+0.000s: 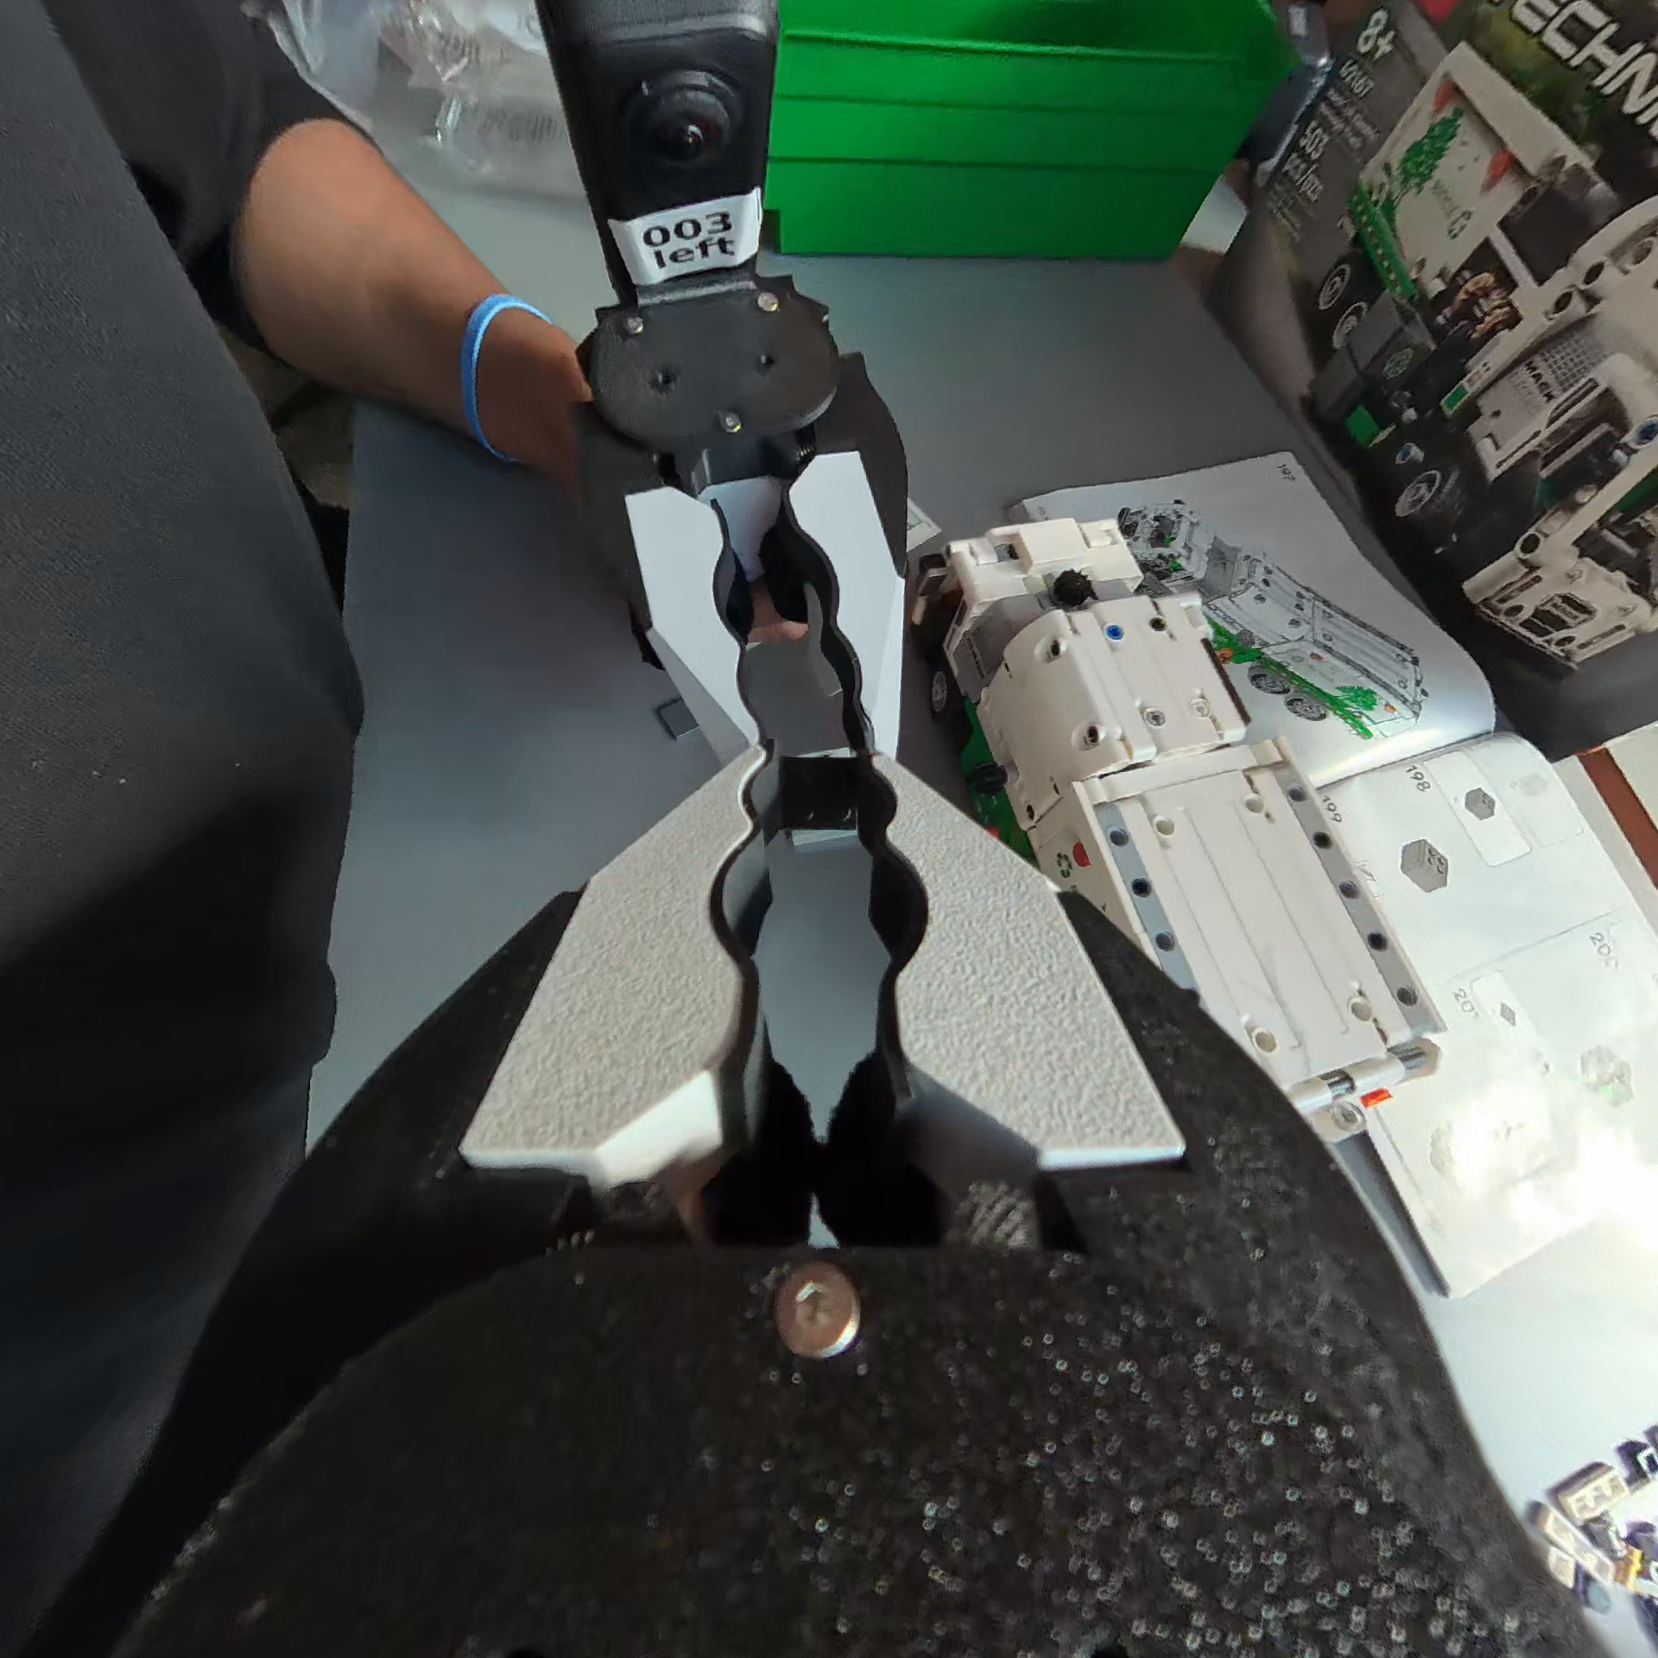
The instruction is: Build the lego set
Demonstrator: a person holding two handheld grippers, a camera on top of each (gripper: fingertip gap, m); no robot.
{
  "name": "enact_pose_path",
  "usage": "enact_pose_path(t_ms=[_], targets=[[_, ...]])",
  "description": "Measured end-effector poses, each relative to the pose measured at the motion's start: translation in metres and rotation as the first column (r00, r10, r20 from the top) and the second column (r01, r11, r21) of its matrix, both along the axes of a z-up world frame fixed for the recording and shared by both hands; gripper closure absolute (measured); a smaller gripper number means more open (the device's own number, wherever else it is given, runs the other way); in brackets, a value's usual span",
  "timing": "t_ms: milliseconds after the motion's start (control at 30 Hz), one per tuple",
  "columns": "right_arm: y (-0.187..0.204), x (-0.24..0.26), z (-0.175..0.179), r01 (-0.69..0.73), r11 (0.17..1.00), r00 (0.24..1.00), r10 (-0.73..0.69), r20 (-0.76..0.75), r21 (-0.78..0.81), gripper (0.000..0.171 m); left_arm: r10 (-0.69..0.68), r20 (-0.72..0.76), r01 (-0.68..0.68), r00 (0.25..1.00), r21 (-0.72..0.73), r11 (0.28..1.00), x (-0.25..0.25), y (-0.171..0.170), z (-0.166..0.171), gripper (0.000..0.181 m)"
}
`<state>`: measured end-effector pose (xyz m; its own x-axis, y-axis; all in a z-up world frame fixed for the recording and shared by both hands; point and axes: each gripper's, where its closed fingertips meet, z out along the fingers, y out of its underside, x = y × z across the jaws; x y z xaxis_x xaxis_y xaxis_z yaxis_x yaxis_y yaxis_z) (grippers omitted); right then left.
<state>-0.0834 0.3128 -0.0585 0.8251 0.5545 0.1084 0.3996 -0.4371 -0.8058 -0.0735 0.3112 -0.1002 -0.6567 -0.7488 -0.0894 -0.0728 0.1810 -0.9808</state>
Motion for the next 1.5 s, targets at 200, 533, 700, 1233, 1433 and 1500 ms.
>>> enact_pose_path(t_ms=[200,533,700,1233,1433,1500], targets=[[0.004,-0.012,-0.007,-0.091,0.991,0.996,0.09,-0.02,-0.099,0.156,-0.042,-0.032,0.039,0.999,-0.099,0.994,-0.011,-0.006,0.009,0.157],[0.012,-0.019,0.002,-0.127,0.988,0.991,0.122,-0.054,-0.088,0.156,-0.093,-0.068,0.075,0.993,-0.236,0.969,-0.017,-0.005,0.02,0.157],[0.017,-0.017,0.003,-0.094,0.994,0.992,0.089,-0.087,-0.062,0.156,-0.092,-0.088,0.065,0.992,-0.273,0.96,-0.016,-0.002,0.022,0.157],[0.028,-0.018,0.03,0.085,0.98,0.785,0.047,-0.618,0.181,0.155,-0.162,-0.06,0.105,0.985,-0.536,0.837,-0.022,0.006,0.049,0.158],[0.029,-0.016,0.034,0.164,0.965,0.683,0.038,-0.729,0.204,0.155,-0.155,-0.045,0.104,0.987,-0.555,0.825,-0.022,0.011,0.054,0.158],[0.029,-0.015,0.036,0.197,0.954,0.665,0.041,-0.746,0.228,0.155,-0.146,-0.034,0.102,0.989,-0.562,0.821,-0.022,0.012,0.056,0.158]])
